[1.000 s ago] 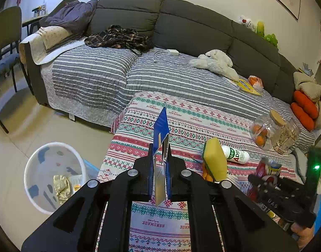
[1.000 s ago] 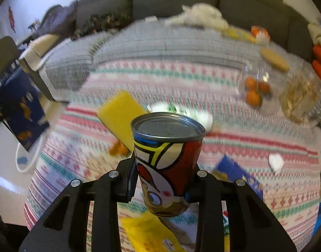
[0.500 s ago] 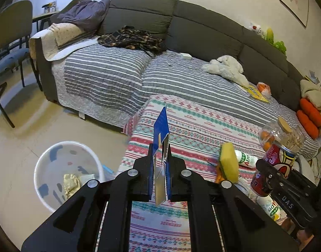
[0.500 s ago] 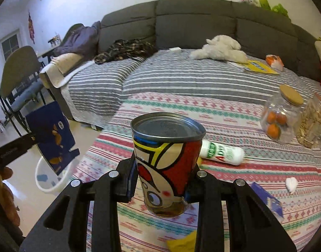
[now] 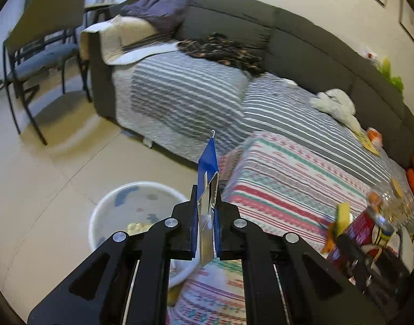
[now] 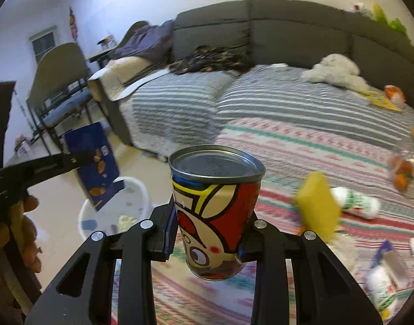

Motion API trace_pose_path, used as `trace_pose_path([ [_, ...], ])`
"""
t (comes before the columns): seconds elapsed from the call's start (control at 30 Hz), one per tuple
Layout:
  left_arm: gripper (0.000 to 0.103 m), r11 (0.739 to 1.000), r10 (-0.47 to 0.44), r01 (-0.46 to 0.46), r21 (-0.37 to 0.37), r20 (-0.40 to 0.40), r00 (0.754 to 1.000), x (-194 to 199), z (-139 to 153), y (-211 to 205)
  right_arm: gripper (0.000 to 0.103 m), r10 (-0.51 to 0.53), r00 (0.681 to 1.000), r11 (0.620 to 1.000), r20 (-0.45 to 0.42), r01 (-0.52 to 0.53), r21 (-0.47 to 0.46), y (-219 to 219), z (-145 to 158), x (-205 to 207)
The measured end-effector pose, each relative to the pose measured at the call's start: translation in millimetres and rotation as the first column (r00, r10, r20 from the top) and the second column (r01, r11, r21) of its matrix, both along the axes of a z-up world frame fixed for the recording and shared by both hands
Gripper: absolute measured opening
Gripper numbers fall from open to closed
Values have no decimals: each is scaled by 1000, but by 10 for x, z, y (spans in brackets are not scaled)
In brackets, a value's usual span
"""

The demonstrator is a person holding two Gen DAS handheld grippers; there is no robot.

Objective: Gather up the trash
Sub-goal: 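Carry the can and blue wrapper to the bin and open both tools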

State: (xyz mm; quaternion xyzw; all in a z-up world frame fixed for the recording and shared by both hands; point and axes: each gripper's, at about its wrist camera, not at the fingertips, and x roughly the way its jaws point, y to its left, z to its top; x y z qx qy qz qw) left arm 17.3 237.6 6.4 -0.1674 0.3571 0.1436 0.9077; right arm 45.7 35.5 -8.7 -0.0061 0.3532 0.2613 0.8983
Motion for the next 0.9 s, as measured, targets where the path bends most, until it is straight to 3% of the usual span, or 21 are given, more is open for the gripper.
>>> trace_pose_path([
  [0.27, 15, 995, 65, -69, -68, -65, 996, -26, -67, 412, 33, 93, 995, 994, -39, -91, 57, 697, -146, -38],
  [0.4, 47, 992, 79, -85, -98, -67, 995, -100, -26, 547, 33, 120, 992, 991, -50, -117, 60, 985, -196, -22],
  [0.63, 48, 976, 128, -129, -175, -17, 992, -283, 77, 838, 33, 140, 987, 988, -78, -135, 69, 1304, -286, 40],
  [0.9, 49, 960, 204, -193, -203, 32, 978, -472, 193, 1108, 33, 167, 980, 985, -110, -161, 62, 1641, -434, 122],
])
